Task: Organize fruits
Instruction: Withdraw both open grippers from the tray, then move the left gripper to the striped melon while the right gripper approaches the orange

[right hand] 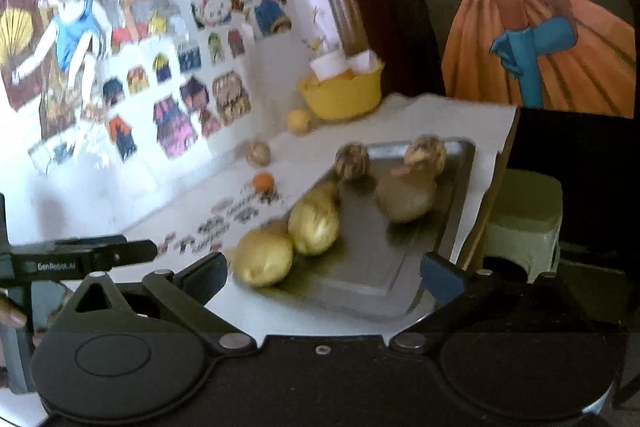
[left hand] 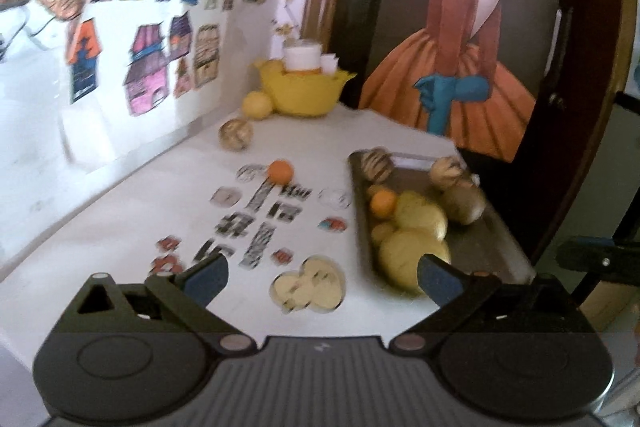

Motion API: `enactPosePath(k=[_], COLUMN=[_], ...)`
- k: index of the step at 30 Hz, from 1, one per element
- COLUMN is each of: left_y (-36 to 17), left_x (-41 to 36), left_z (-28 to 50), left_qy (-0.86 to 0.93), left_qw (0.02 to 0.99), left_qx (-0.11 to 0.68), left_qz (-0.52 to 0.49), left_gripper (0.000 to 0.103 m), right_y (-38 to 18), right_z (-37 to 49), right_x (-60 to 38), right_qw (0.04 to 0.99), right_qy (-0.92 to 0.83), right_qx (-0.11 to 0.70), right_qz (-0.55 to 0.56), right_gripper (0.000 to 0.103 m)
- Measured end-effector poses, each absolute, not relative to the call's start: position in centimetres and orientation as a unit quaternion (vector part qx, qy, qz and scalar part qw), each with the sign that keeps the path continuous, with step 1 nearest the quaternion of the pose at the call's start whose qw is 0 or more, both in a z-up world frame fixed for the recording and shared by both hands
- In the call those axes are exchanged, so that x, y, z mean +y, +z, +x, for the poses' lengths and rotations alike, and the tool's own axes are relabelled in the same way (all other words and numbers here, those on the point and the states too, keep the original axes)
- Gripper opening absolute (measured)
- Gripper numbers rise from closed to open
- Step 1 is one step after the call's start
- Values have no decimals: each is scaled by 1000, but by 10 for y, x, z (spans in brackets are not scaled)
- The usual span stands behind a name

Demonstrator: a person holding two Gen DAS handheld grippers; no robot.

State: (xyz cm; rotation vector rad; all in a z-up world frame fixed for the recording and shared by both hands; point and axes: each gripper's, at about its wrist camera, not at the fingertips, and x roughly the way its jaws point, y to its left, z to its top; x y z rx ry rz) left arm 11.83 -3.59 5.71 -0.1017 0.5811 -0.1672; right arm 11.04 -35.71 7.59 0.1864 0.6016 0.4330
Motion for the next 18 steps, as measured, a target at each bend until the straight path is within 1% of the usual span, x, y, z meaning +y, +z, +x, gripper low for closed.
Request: enactPosePath(k=[9,18], left_y=[41,52], left_x=[0,39], left_z=[107,122], left_qy=[-32,8], left_qw=[940,939], left_qx=[338,344], left_qz=[-16,16], left_gripper=[103,103], right_y=[62,80], right_z=[101,130], right_x=[-316,-279], right_qw=[902,880], right_qy=[209,258], right_qx=[376,397], right_qz=[50,38], right_gripper=[102,102])
